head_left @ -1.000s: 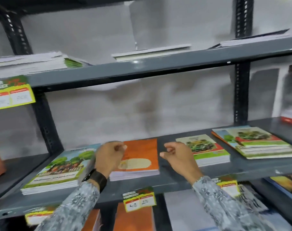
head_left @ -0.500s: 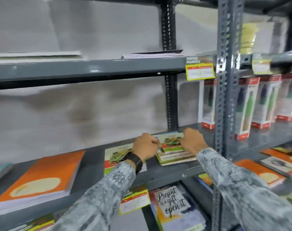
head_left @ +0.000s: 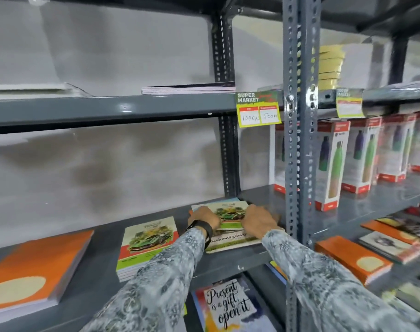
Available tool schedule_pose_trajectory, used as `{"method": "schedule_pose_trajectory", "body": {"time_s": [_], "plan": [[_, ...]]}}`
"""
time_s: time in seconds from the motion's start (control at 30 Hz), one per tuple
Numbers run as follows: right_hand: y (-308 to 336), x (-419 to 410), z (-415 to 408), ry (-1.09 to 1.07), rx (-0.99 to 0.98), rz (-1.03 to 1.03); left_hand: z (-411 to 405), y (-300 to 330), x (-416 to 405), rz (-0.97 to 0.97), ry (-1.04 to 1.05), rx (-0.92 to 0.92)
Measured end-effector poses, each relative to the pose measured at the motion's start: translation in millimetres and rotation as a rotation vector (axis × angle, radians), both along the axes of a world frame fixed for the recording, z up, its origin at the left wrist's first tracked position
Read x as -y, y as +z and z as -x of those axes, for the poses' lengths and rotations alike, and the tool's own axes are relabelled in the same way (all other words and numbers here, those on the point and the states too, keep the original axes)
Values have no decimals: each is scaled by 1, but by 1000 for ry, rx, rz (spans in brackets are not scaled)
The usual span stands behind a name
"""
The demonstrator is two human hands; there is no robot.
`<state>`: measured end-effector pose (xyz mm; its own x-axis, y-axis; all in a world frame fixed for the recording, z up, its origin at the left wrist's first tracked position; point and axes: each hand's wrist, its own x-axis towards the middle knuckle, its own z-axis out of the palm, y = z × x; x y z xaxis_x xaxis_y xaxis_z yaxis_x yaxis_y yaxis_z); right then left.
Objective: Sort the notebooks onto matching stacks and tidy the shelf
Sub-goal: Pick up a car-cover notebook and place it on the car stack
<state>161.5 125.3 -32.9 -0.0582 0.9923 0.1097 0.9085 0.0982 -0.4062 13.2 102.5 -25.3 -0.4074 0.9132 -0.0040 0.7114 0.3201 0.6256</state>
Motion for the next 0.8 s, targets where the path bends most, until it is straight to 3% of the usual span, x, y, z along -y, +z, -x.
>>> {"method": "schedule_pose_trajectory", "body": {"time_s": [0.13, 0.23, 0.47, 0.6, 0.8], "plan": [[4, 8, -2, -26, -128, -17, 9, 8, 8, -154, 87, 640], [9, 17, 5, -75, -324, -53, 22, 16, 25, -269, 108, 886], [30, 61, 77, -39, -941, -154, 113, 39, 109, -512, 53, 1008], [39, 100, 165, 104, -1078, -95, 194, 46, 173, -642, 49, 948], [37, 167, 314, 313, -1095, -49, 333, 46, 270, -721, 237, 743]]}}
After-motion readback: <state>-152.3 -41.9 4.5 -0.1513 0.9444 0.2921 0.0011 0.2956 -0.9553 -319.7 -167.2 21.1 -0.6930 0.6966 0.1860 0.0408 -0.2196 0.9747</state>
